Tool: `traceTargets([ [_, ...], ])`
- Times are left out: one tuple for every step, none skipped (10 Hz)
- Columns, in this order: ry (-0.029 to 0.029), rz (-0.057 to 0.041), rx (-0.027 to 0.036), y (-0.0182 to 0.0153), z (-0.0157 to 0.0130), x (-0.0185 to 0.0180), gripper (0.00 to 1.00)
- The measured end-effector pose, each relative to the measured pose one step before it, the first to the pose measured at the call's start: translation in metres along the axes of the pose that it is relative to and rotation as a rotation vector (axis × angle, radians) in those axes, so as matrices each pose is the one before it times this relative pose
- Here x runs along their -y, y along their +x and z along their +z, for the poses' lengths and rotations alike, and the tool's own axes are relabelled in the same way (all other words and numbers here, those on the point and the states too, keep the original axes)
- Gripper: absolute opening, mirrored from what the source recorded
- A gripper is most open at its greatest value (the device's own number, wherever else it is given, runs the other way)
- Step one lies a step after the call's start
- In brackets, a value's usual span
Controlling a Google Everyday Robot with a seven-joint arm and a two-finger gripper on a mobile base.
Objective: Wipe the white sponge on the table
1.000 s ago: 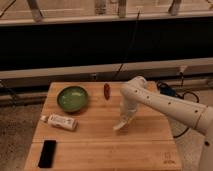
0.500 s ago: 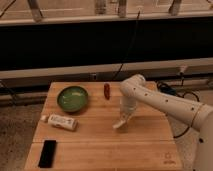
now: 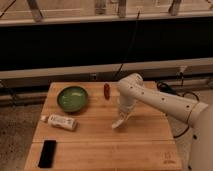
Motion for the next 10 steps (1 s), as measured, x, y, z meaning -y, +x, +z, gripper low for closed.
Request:
traceTargets([
  [-0.00434, -0.00444, -0.00064, 0.00224, -0.00132, -0.00028, 0.00],
  [-0.00406, -0.00881, 0.00068, 0.00047, 0.00009, 0.00167, 0.00],
  [-0.00867, -0.01156, 0.00182, -0.00039, 0.00083, 0.00443, 0.00],
  [-0.00272, -0.00762, -0.00030, -0.00125, 0.00050, 0.00456, 0.00],
  [-0.00484, -0.00982, 0.00087, -0.00317, -0.00069, 0.00310, 0.00],
  [-0.00781, -0.00567, 0.00075, -0.00073, 0.00014, -0.00113, 0.00],
  [-0.00813, -0.01304, -0.00155, -0.00154, -0.00067, 0.00143, 0.00],
  [-0.00464, -0.00687, 0.00245, -0.00448, 0.00091, -0.00184, 0.00],
  [-0.00480, 0.00101, -0.00054, -0.00436, 0.00008, -0.00574, 0.00],
  [-0.00603, -0.00355, 0.00281, -0.00830, 0.00237, -0.00465, 0.00],
])
